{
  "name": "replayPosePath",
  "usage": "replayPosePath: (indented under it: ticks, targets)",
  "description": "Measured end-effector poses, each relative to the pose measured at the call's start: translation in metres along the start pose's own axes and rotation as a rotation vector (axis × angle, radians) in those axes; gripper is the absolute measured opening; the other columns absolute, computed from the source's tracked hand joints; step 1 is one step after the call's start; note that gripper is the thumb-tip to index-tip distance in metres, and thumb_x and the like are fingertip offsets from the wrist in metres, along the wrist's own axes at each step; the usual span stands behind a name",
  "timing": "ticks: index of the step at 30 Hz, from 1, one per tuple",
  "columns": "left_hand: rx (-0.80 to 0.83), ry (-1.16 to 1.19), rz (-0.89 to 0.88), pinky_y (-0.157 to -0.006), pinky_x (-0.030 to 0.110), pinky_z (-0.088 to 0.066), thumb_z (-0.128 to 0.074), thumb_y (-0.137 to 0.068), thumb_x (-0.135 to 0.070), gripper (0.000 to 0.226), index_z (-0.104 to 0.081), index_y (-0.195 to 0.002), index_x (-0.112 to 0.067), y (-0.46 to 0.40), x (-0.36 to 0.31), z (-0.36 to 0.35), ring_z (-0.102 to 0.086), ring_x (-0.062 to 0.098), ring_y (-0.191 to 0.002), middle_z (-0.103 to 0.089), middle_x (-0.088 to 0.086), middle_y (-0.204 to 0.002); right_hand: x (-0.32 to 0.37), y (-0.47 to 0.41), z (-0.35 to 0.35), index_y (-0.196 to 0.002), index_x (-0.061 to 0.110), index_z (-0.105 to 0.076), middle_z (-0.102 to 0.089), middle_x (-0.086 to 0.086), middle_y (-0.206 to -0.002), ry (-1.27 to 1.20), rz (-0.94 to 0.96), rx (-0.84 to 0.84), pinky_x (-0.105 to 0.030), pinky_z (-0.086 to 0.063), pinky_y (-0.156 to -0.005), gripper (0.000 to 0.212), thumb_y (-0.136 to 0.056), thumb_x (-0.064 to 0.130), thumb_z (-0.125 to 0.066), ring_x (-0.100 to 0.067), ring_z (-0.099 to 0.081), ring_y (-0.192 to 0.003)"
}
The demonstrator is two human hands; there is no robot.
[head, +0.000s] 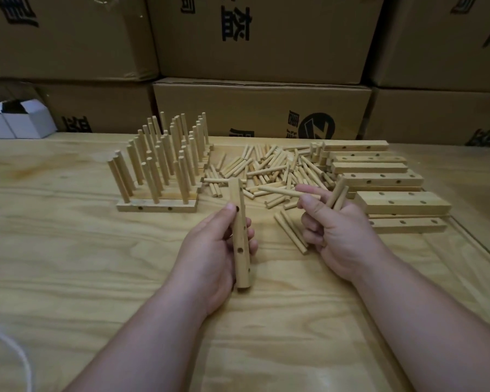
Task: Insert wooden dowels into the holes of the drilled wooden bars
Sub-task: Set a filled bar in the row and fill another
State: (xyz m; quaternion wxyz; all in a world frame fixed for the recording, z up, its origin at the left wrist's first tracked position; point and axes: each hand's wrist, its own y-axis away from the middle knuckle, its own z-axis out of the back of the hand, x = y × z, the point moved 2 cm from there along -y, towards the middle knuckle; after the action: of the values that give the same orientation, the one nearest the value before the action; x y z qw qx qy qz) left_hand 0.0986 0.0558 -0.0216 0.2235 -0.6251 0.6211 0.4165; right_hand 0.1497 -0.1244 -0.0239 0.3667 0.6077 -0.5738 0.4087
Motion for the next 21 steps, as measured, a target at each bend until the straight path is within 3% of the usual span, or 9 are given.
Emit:
replayPosePath:
  ticks: [3,8,11,13,17,21]
  targets:
    - [-0.029,-0.011,-0.006,-0.051,0.029,-0.055,-0.057,-0.101,-0.028,0.028,-0.066,-0.105,-0.002,-0.001,0.001,0.001,-0.059,0.019,-0.058,-0.061,0.01,-0.071,0.0,-0.001,0.002,-0.107,0.012,-0.074,-0.053,-0.005,-0.078,-0.014,-0.01,0.012,-0.019,-0.028,-0.041,0.02,-0.09,0.006,-0.066,-0.008,-0.038,-0.053]
    - [-0.021,-0.065,-0.027,-0.061,0.035,-0.051,-0.049,-0.101,-0.024,0.029,-0.069,-0.1,-0.003,0.001,0.005,-0.002,-0.058,0.018,-0.053,-0.059,0.008,-0.067,0.002,0.002,0.0,-0.108,0.01,-0.071,-0.066,-0.005,-0.079,-0.031,0.008,0.019,-0.019,-0.029,-0.039,0.036,-0.074,0.019,-0.075,-0.007,-0.039,-0.05]
    - [-0.047,-0.087,-0.019,-0.064,0.035,-0.048,-0.048,-0.1,-0.026,0.029,-0.067,-0.095,-0.005,0.001,0.006,-0.004,-0.058,0.02,-0.05,-0.058,0.008,-0.063,0.002,0.002,-0.001,-0.105,0.01,-0.071,-0.067,-0.005,-0.078,-0.019,0.027,-0.008,-0.02,-0.03,-0.039,0.021,-0.084,0.015,-0.073,-0.008,-0.039,-0.049]
    - [-0.059,-0.097,-0.012,-0.057,0.033,-0.049,-0.048,-0.101,-0.027,0.029,-0.065,-0.093,-0.006,0.0,0.005,-0.004,-0.056,0.019,-0.049,-0.056,0.008,-0.063,0.001,0.003,-0.002,-0.101,0.011,-0.072,-0.068,-0.006,-0.078,0.027,0.064,-0.042,-0.02,-0.03,-0.039,0.009,-0.094,0.012,-0.067,-0.009,-0.039,-0.048]
    - [-0.069,-0.113,-0.017,-0.048,0.031,-0.05,-0.055,-0.102,-0.034,0.031,-0.067,-0.095,-0.007,-0.003,0.002,-0.002,-0.057,0.017,-0.051,-0.058,0.006,-0.066,-0.001,0.005,-0.003,-0.095,0.016,-0.073,-0.069,-0.008,-0.079,0.073,0.131,-0.049,-0.022,-0.032,-0.04,0.008,-0.094,0.017,-0.065,-0.01,-0.041,-0.048]
    - [-0.008,-0.27,-0.058,-0.059,0.034,-0.054,-0.056,-0.102,-0.034,0.025,-0.069,-0.104,-0.012,-0.008,-0.006,0.002,-0.063,0.018,-0.054,-0.065,0.004,-0.064,0.001,0.003,-0.005,-0.093,0.02,-0.075,-0.071,-0.007,-0.081,0.081,0.13,0.013,-0.022,-0.032,-0.042,0.01,-0.09,0.022,-0.065,-0.01,-0.044,-0.051]
